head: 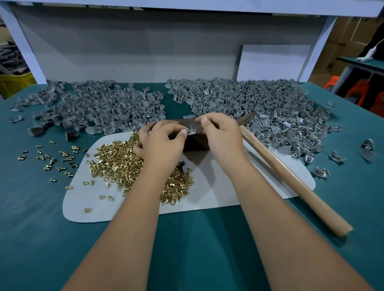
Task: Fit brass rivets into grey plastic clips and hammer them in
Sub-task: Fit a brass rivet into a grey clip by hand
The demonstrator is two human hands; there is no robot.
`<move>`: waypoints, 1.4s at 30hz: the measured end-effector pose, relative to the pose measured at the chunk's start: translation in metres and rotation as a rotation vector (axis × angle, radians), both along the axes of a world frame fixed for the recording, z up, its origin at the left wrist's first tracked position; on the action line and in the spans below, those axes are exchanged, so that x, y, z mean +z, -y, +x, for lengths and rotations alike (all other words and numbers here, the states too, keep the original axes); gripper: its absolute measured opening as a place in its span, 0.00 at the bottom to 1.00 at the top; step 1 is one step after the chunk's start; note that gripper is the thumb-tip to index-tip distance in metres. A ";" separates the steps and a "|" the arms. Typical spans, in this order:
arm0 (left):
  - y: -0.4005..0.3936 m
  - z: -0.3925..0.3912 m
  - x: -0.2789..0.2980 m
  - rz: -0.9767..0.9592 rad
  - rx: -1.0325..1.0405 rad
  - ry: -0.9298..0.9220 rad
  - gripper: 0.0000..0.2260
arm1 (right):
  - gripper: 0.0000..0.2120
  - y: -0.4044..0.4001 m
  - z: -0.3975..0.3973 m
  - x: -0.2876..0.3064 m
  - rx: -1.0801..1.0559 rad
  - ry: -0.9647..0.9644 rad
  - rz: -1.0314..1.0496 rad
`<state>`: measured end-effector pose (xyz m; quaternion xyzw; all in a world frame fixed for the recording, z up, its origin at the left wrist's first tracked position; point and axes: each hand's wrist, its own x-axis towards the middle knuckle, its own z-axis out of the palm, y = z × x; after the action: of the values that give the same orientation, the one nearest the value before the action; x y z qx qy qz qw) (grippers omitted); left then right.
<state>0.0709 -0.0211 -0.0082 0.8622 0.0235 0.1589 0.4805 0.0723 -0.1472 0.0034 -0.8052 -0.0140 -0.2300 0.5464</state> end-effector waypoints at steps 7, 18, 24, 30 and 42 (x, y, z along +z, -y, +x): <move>0.000 -0.002 0.002 -0.043 0.006 0.006 0.10 | 0.11 -0.001 -0.005 0.001 0.021 0.046 0.051; -0.001 -0.004 0.005 -0.078 -0.012 0.067 0.10 | 0.07 -0.003 -0.007 0.001 0.096 0.035 0.058; -0.001 -0.001 0.004 -0.075 -0.014 0.082 0.10 | 0.07 -0.002 -0.004 -0.001 0.110 0.024 0.002; 0.000 0.002 0.000 0.097 0.028 0.107 0.04 | 0.10 -0.001 -0.008 0.004 0.114 0.021 -0.146; 0.003 0.001 -0.001 0.148 0.029 0.101 0.03 | 0.17 0.070 -0.053 0.005 -0.531 -0.549 -0.920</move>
<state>0.0715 -0.0241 -0.0093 0.8858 0.0000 0.2102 0.4138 0.0188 -0.2176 0.0087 -0.9651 0.2315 -0.1125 0.0489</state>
